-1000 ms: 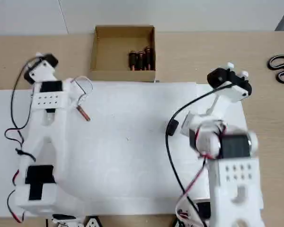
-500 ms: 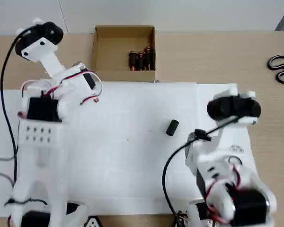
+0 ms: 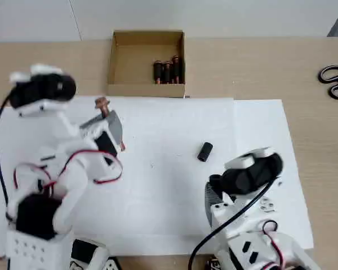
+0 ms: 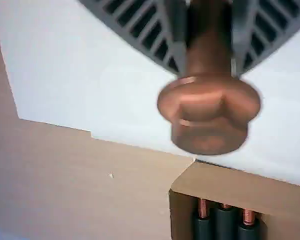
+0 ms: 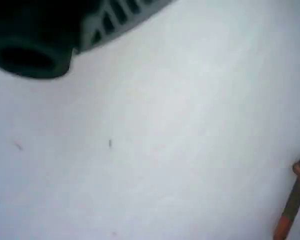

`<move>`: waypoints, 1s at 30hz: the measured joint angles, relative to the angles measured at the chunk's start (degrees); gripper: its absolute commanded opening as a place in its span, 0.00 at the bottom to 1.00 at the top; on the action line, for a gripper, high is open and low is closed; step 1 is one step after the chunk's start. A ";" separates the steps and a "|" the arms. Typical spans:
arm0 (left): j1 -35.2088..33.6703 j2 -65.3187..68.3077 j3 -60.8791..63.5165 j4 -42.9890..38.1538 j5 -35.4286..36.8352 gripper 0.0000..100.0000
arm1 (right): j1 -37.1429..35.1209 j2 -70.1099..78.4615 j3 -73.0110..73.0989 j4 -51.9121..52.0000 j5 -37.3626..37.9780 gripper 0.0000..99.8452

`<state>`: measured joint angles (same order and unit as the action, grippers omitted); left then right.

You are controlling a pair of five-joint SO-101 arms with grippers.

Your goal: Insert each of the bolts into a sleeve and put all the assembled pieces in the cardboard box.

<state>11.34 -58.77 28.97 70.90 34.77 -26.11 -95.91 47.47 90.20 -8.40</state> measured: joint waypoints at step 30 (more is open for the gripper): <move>6.59 -39.38 42.64 -22.68 2.64 0.01 | -22.51 -7.30 33.93 -34.20 9.05 0.00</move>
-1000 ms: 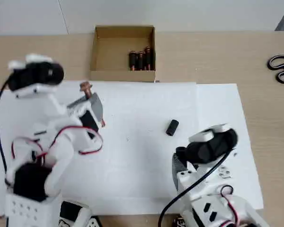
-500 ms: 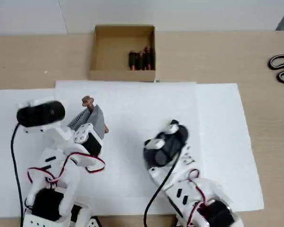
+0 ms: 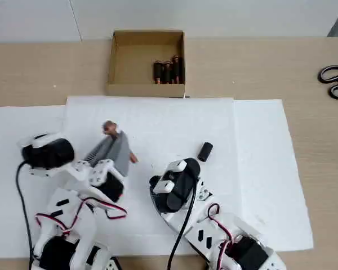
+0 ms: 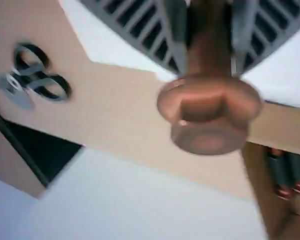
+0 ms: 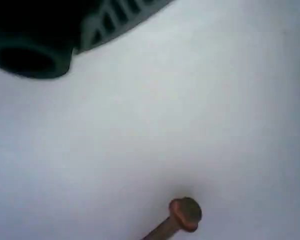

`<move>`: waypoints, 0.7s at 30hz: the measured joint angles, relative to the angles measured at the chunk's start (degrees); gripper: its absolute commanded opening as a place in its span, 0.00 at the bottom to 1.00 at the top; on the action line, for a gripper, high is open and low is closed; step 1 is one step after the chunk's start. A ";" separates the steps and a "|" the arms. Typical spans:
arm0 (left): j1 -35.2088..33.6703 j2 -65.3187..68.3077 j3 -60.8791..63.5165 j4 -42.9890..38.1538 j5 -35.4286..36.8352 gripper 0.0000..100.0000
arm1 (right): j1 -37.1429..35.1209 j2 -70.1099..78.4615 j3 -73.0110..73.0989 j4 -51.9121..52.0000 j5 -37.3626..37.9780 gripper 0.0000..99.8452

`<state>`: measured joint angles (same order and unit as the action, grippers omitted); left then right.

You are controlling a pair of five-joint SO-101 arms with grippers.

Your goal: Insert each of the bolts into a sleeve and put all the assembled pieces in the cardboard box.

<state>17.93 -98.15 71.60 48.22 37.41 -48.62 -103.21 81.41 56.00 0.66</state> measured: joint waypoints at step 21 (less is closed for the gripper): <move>5.89 -0.09 0.44 4.66 0.00 0.01 | -0.26 0.00 0.00 -5.71 4.57 0.00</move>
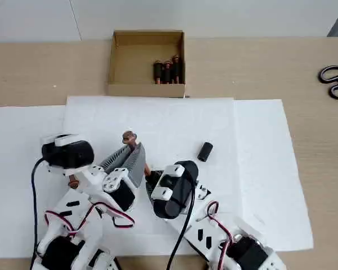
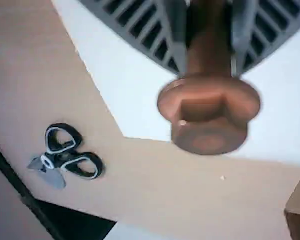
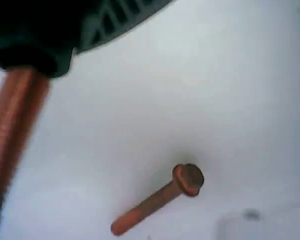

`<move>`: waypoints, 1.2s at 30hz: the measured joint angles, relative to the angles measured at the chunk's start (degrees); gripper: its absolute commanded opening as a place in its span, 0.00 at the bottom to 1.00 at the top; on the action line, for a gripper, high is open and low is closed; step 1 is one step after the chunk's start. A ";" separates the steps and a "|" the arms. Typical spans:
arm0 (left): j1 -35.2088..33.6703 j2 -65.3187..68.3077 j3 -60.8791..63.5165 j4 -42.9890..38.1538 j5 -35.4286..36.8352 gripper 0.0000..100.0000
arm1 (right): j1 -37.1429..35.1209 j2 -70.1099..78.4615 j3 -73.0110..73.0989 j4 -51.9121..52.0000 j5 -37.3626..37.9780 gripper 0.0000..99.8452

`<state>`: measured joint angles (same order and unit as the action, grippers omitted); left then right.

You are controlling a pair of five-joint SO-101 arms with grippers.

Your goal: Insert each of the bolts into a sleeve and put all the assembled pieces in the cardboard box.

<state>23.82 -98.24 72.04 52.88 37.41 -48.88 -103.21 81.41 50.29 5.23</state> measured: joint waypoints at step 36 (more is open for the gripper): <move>9.05 -0.97 2.37 5.10 0.00 0.18 | 5.27 0.26 0.70 -7.82 7.03 0.00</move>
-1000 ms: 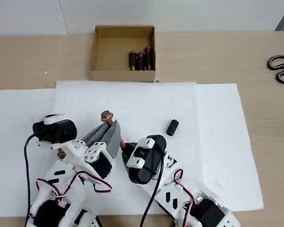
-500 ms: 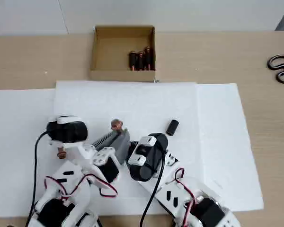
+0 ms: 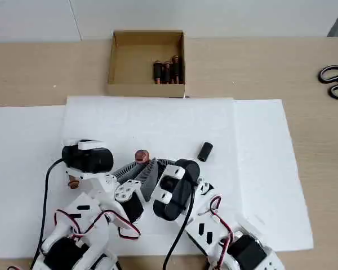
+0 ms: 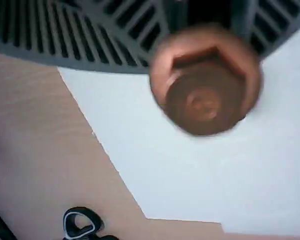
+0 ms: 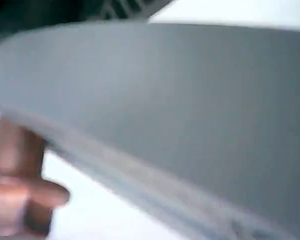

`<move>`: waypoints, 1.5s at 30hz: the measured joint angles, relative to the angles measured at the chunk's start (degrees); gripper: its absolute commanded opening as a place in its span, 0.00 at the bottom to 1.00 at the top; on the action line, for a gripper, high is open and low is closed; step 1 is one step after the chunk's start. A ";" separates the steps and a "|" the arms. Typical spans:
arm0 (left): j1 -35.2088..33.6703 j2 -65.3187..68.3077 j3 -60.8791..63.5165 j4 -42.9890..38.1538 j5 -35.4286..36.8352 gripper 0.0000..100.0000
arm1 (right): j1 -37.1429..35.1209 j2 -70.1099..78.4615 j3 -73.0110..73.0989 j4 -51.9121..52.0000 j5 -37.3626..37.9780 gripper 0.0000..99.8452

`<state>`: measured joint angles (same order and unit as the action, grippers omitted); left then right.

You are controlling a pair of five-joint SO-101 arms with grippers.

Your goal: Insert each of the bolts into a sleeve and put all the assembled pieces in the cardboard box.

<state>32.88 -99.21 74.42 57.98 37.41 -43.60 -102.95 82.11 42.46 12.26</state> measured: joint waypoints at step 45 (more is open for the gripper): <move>-26.90 0.79 9.85 1.93 -8.97 0.01 | 20.84 -0.18 4.84 -3.34 -14.86 0.00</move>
<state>5.98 -98.42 84.26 59.91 28.44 -22.77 -103.12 86.95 39.12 -2.59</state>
